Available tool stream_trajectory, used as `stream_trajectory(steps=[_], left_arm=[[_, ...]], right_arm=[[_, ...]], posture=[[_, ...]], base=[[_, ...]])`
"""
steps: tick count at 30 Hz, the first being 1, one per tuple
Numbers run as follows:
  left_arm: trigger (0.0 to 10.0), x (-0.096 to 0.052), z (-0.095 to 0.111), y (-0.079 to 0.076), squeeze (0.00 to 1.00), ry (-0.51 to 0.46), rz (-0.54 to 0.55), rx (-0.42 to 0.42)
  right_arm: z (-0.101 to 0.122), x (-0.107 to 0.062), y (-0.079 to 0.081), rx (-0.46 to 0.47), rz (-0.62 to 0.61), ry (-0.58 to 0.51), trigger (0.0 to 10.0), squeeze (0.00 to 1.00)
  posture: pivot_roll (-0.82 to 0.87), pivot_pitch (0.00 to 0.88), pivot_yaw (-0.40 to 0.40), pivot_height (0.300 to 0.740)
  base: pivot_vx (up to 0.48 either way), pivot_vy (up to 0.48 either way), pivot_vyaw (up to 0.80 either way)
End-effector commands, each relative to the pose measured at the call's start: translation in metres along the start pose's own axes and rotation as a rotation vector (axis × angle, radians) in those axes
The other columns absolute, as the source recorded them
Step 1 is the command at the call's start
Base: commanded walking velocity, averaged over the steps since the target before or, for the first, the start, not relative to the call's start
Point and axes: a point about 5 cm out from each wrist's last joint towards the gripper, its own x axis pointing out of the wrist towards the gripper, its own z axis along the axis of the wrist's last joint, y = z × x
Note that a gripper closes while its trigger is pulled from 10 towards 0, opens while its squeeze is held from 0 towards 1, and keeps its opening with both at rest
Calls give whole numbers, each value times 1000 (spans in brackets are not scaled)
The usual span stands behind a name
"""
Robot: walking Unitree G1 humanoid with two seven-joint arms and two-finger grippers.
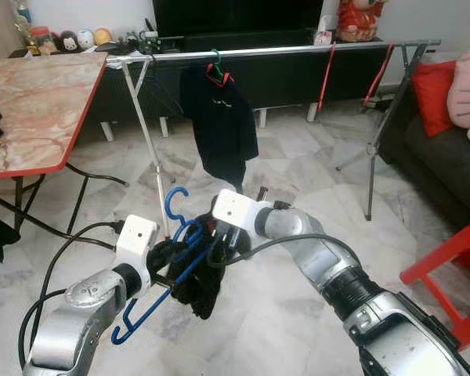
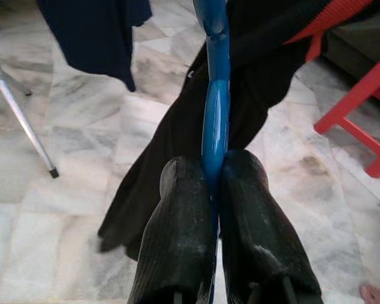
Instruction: Hang hanger
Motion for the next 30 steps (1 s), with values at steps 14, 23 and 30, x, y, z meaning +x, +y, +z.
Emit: stream_trajectory(steps=[14, 23, 30], left_arm=[[10000, 8, 12, -10, 0, -48, -61, -16], [10000, 12, 14, 7, 0, -93, 127, -48], [10000, 14, 19, 17, 0, -143, 245, -86]], right_arm=[[48, -3, 25, 22, 176, -195, 10000, 0], [39, -2, 23, 121, 87, -118, 10000, 0], [34, -7, 25, 222, -25, -71, 10000, 0]], posture=[[-87, 0, 0, 740], [-88, 0, -2, 740], [-92, 0, -3, 740]], base=[[0, 0, 0], [0, 0, 0], [0, 0, 0]])
